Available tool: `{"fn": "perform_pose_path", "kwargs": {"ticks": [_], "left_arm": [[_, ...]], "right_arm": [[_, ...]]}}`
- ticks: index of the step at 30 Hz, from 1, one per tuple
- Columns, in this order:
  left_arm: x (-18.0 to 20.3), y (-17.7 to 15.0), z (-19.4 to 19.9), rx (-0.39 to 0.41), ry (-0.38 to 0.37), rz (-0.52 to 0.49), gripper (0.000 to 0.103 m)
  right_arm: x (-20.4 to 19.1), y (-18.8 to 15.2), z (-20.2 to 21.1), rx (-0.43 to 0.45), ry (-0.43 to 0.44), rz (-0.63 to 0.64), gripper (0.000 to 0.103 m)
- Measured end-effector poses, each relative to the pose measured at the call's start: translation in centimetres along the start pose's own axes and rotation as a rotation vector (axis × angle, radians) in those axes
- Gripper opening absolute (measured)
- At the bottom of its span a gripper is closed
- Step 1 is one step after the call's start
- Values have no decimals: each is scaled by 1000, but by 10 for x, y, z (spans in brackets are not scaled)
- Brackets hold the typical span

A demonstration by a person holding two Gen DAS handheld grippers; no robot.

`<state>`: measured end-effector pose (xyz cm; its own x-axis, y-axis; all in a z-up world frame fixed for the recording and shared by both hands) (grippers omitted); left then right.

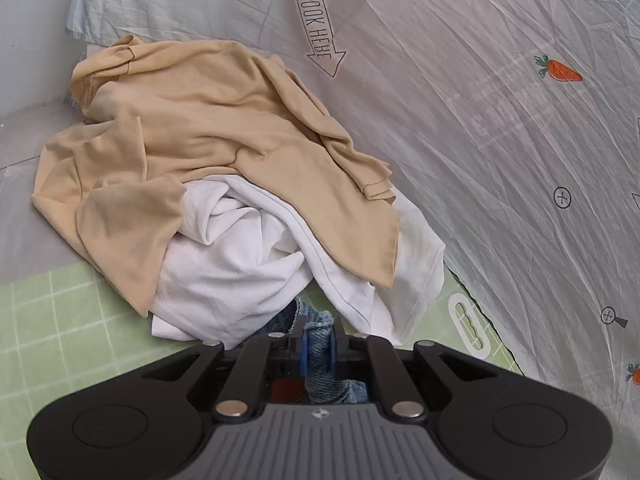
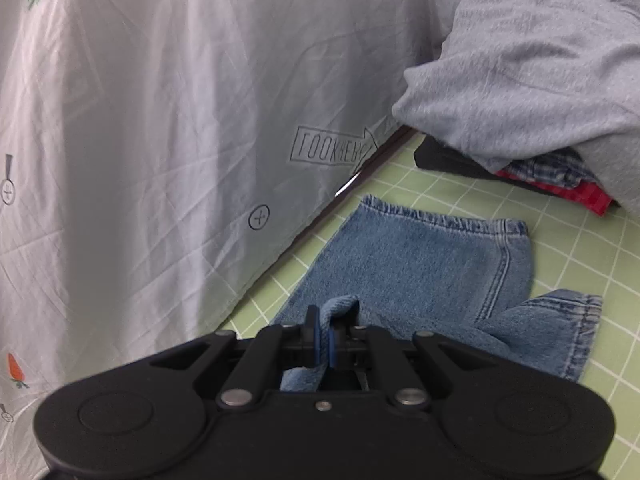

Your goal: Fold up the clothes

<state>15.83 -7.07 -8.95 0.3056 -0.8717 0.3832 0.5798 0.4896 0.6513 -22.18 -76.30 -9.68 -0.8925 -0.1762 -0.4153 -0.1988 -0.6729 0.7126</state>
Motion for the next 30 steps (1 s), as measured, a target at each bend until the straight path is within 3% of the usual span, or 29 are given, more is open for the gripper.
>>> {"fn": "perform_pose_path", "kwargs": {"ticks": [7, 9, 10, 11, 12, 15, 16, 22, 27, 30], "left_arm": [[18, 5, -30, -11, -3, -43, 11], [24, 4, -43, -1, 19, -84, 14], [27, 4, -48, 3, 32, -108, 21], [30, 5, -50, -3, 46, -125, 24], [34, 5, -48, -10, 52, -135, 26], [45, 2, -32, 16, 6, -181, 48], [50, -2, -25, 26, -3, -217, 55], [93, -51, 23, 58, -66, -519, 75], [108, -81, 45, 51, -67, -597, 82], [112, -97, 43, -9, -71, -623, 83]], "right_arm": [[-44, -3, -59, -139, -35, 187, 6], [-57, -4, -80, -185, -34, 243, 9], [-63, -4, -90, -209, -33, 272, 9], [-69, -6, -95, -223, -27, 299, 13], [-74, -8, -96, -228, -17, 327, 25], [-77, -16, -83, -194, 42, 337, 60], [-77, -19, -79, -184, 53, 336, 63], [-71, -29, -51, -162, 91, 448, 71], [-62, -31, -31, -148, 107, 492, 74], [-54, -33, -25, -154, 106, 474, 75]]}}
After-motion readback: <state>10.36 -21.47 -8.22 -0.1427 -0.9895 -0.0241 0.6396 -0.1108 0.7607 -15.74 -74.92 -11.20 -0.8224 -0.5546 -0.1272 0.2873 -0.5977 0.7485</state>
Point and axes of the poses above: each gripper's, at about its wrist camera, not at the fingertips, and z roughly against the way its jaws point, x to its right, y to its top, the point moved 2 cm from there along -z, roughly the way its jaws point, and after that the axes turned 9 degrees about x, right-handed, at the moved point
